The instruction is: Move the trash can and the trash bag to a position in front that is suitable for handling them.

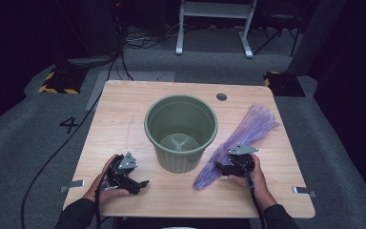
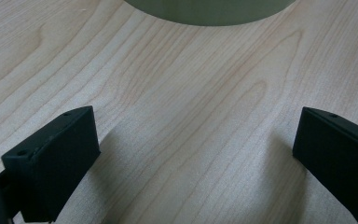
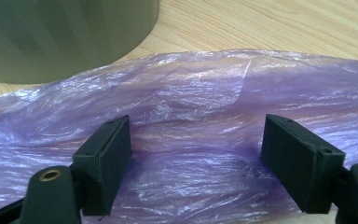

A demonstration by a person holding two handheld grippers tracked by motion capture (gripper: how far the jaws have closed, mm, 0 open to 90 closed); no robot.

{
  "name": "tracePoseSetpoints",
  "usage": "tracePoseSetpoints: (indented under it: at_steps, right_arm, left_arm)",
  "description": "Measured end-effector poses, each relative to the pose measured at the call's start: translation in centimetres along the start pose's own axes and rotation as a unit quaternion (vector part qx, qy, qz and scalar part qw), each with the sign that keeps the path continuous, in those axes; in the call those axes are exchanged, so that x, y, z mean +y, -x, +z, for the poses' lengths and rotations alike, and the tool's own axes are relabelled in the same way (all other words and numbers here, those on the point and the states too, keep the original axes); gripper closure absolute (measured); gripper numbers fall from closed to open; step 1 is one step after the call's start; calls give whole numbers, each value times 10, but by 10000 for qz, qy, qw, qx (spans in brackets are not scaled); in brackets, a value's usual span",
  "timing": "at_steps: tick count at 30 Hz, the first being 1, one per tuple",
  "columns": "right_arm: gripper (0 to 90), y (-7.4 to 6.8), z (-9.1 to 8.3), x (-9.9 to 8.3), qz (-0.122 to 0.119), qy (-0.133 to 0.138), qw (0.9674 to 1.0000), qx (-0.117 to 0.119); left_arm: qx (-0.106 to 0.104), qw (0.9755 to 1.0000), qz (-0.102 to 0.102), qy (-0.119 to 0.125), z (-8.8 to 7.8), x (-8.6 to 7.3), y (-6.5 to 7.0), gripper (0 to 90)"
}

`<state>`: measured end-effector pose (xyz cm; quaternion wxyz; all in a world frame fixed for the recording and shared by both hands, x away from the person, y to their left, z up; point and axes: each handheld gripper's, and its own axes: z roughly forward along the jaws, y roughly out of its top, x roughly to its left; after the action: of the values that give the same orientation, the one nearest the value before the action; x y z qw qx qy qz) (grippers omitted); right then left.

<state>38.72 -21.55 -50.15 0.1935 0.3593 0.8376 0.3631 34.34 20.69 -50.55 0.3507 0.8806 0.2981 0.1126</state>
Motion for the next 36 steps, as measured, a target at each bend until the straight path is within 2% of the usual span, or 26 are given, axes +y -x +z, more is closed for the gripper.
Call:
tracePoseSetpoints:
  at_steps: [2, 5, 8, 11, 18, 21, 22, 25, 27, 28, 33, 36]
  right_arm:
    - [237, 1, -4, 1, -194, 61, 9997, 125]
    - [218, 4, -12, 2, -313, 209, 9989, 289]
    - [212, 8, -17, 3, -479, 254, 9975, 454]
    - [220, 12, -15, 2, -569, 201, 9967, 544]
    - [282, 20, -1, -1, -501, -9, 9959, 748]
    - [335, 22, 1, -1, -436, 6, 9957, 823]
    - [377, 25, 1, -1, -379, 24, 9954, 881]
    - [498, 29, 2, 0, -274, 39, 9968, 754]
    - [518, 31, 2, 1, -228, 47, 9972, 711]
    - [586, 35, 4, 2, -138, 74, 9980, 609]
    - [656, 41, 7, 4, 5, 110, 9990, 442]
    - [769, 48, 7, 4, 105, 132, 9997, 178]
  left_arm:
    - [-2, 10000, 1, -1, 0, 0, 0, 0]
    - [0, 10000, 1, -1, 0, 0, 0, 0]
    - [-2, 10000, -6, 3, 0, 0, 0, 0]
    - [-1, 10000, 1, -2, 0, 0, 0, 0]
    - [-1, 10000, -6, 3, 0, 0, 0, 0]
    - [-4, 10000, 4, 6, 1, 1, 0, 0]
    - [-11, 10000, 5, 2, 1, 1, 0, 0]
    - [-7, 10000, -2, 2, 1, 1, 0, 0]
    - [-19, 10000, 15, -2, 2, 3, -1, 0]
    - [-22, 10000, 26, 1, 3, 4, -1, 0]
    - [-52, 10000, 61, -8, 5, 5, -2, 0]
    - [-81, 9999, 88, -11, 8, 8, -3, 0]
